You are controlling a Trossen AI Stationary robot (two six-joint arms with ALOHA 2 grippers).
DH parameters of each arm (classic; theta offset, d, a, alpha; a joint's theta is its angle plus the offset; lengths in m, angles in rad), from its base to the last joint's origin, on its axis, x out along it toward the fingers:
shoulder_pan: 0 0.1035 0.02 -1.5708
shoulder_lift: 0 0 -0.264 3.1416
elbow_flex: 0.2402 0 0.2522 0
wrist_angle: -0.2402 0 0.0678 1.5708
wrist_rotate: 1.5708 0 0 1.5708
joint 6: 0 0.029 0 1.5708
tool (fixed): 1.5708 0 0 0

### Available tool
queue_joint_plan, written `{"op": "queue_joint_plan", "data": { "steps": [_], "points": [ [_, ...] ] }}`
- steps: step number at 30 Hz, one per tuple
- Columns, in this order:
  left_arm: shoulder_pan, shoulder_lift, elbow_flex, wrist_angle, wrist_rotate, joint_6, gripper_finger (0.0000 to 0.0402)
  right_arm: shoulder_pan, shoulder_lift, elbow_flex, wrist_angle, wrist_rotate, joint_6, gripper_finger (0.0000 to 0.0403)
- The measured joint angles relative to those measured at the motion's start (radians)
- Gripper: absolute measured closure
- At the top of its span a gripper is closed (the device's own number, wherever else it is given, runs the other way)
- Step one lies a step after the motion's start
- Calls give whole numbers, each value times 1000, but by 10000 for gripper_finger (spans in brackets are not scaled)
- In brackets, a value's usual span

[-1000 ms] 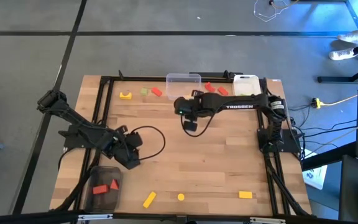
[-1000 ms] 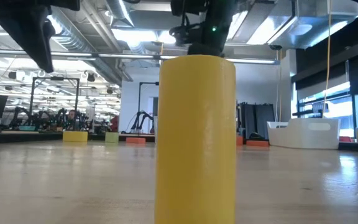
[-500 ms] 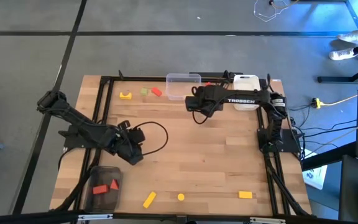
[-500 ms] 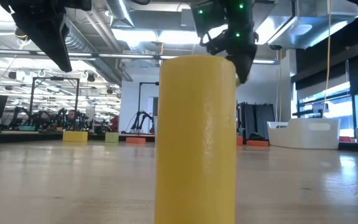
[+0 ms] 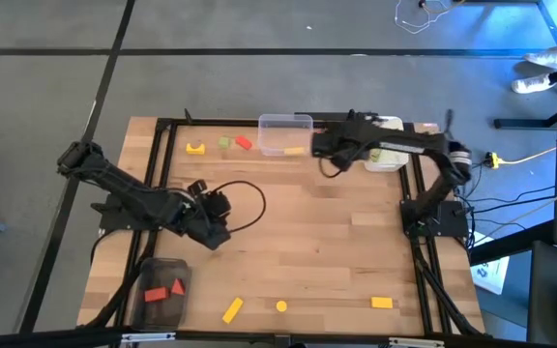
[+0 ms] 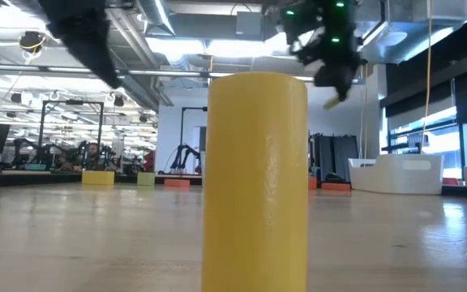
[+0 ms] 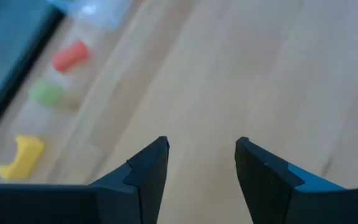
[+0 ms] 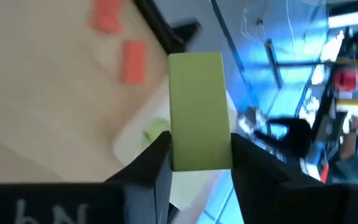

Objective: Sort & place blocks by color
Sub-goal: Put the green rectangular block into the white bin

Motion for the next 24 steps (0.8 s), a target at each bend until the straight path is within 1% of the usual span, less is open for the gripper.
{"op": "queue_joint_plan", "data": {
  "steps": [3, 7, 12, 16, 21, 24],
  "points": [
    [26, 0, 0, 95, -27, 92, 226, -43, -103, -106, 7, 1, 40, 277],
    [67, 0, 0, 229, -9, 237, 226, -109, -235, -237, 59, -11, 81, 277],
    [110, 0, 0, 324, 45, 327, 225, -202, -354, -388, 234, -68, 74, 277],
    [127, 0, 0, 341, 48, 367, 227, -279, -390, -508, 396, -93, 18, 277],
    [139, 0, 0, 342, 65, 365, 227, -369, -384, -639, 620, -228, -76, 277],
    [138, 0, 0, 343, 67, 360, 227, -418, -384, -712, 738, -256, -110, 277]
  ]
}}
